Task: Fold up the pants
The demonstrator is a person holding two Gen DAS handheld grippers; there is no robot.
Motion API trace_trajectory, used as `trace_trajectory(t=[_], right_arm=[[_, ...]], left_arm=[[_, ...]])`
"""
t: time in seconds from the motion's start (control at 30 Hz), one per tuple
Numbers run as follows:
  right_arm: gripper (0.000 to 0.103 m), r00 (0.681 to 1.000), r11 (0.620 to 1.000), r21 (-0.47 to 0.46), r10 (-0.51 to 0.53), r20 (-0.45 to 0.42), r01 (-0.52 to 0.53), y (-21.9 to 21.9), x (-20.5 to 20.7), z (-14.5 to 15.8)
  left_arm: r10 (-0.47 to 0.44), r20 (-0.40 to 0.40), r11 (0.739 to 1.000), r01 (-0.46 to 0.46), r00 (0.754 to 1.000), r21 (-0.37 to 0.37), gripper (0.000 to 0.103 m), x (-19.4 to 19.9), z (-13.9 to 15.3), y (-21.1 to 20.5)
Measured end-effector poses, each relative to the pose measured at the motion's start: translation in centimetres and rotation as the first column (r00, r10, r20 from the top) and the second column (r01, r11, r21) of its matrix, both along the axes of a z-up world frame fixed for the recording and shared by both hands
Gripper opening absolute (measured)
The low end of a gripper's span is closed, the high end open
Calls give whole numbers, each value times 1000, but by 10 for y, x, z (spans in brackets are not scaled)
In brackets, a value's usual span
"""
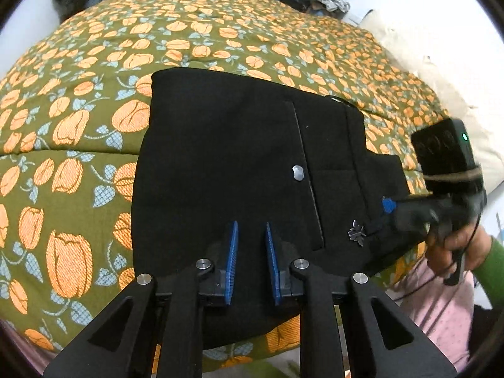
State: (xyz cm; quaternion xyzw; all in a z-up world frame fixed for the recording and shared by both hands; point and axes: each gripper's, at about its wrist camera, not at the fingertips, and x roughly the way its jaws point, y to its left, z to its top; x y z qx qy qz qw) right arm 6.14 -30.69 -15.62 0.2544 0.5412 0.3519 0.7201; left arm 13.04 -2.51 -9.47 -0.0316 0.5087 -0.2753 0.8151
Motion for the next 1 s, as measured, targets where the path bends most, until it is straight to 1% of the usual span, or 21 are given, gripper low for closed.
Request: trace_trajectory(t=[0.03, 0.07, 0.1, 0.13, 0.17, 0.2, 0.23, 0.27, 0.33, 0.4, 0.43, 0.47, 0.57, 0.63, 0.7, 0.8, 0.87, 0.93, 1.0], right_arm=[[50, 1000, 1000, -7, 4, -2, -4, 2, 2, 0], [30, 1000, 997, -71, 10, 13, -9, 8, 2, 1], [28, 1000, 993, -115, 18, 17, -15, 14, 1, 0], [27, 1000, 991, -137, 13, 28, -9, 19, 0, 2], [23, 999, 989, -147, -2, 47, 9, 22, -2, 6], [19, 997, 991, -133, -27, 66, 35, 22, -5, 13], [19, 994, 994, -90, -60, 96, 69, 19, -9, 24], [18, 987, 995, -34, -94, 132, 99, 14, -15, 40], [18, 972, 991, 42, -136, 191, 130, 6, -28, 68], [17, 958, 987, 64, -155, 239, 144, -2, -40, 94], [17, 952, 987, 65, -161, 259, 149, -8, -48, 105], [17, 947, 986, 63, -168, 273, 156, -13, -55, 113], [17, 937, 979, 57, -204, 284, 196, -37, -74, 126], [17, 929, 971, 39, -238, 284, 237, -56, -86, 127], [17, 922, 958, 27, -284, 264, 287, -75, -99, 123], [17, 904, 926, 1, -368, 218, 377, -110, -119, 105], [17, 887, 895, -14, -441, 139, 447, -134, -133, 81], [17, 880, 875, -103, -466, 87, 474, -141, -139, 59], [18, 875, 846, -234, -483, 47, 479, -135, -136, 35]], left_arm=[[4, 4, 1000, -4, 1000, -1, 20, 0, 0, 1], [7, 5, 1000, -7, 1000, -2, 21, 0, 0, 2], [8, -3, 1000, -8, 1000, -10, 23, 1, 0, 3], [12, -8, 1000, -12, 1000, -17, 25, 1, 0, 4], [20, -12, 1000, -20, 1000, -24, 25, 2, 2, 6], [34, -19, 999, -34, 999, -31, 28, 3, 6, 9], [53, -21, 998, -54, 998, -44, 36, 4, 12, 15], [85, -11, 993, -86, 996, -77, 41, 4, 22, 23], [133, 22, 983, -129, 991, -130, 57, 3, 39, 38], [181, 59, 972, -169, 982, -164, 61, 3, 56, 54], [201, 68, 967, -187, 977, -173, 61, 3, 62, 62], [213, 67, 964, -198, 975, -177, 61, 3, 64, 67], [245, 44, 954, -233, 969, -186, 61, 4, 63, 77], [252, 27, 953, -243, 967, -182, 61, 1, 57, 79], [242, 12, 956, -237, 970, -171, 61, -1, 52, 75], [205, 4, 967, -202, 979, -158, 61, -7, 47, 63], [172, 9, 975, -169, 985, -147, 61, -11, 47, 54], [140, 11, 982, -137, 990, -131, 61, -13, 45, 43], [113, 9, 988, -111, 994, -109, 61, -13, 42, 32]])
